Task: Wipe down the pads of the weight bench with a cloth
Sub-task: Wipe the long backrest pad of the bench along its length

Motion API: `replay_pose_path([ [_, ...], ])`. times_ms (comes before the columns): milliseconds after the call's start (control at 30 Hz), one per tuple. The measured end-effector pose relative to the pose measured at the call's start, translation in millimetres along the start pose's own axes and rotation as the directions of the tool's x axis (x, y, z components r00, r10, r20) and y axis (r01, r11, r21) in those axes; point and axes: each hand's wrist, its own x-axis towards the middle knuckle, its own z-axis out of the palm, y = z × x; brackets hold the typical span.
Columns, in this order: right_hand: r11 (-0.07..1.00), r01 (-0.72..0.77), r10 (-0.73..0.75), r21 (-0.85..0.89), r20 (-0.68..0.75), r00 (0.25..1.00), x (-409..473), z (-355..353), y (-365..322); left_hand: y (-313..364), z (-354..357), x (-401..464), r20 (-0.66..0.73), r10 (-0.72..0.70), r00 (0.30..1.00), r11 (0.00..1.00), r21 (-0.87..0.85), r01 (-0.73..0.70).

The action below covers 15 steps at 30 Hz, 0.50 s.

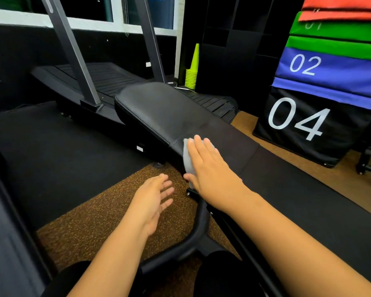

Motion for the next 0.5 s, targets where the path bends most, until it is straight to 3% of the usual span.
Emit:
replay_pose_path([
  [233, 0.993, -0.096, 0.094, 0.074, 0.033, 0.995, 5.5, 3.7, 2.8, 20.4, 12.4, 7.3, -0.037, 0.048, 0.998, 0.999, 0.025, -0.047],
  [400, 0.918, -0.118, 0.071, 0.38, 0.135, 0.988, 45.5, -8.4, 23.4, 40.2, 30.6, 5.8, -0.054, 0.068, 0.996, 0.997, -0.025, -0.069],
  [500, 0.86, -0.281, 0.226, 0.425, 0.175, 0.958, 46.1, -6.9, 79.3, 39.4, 34.3, 11.7, -0.065, 0.044, 0.997, 0.999, -0.007, -0.045],
])
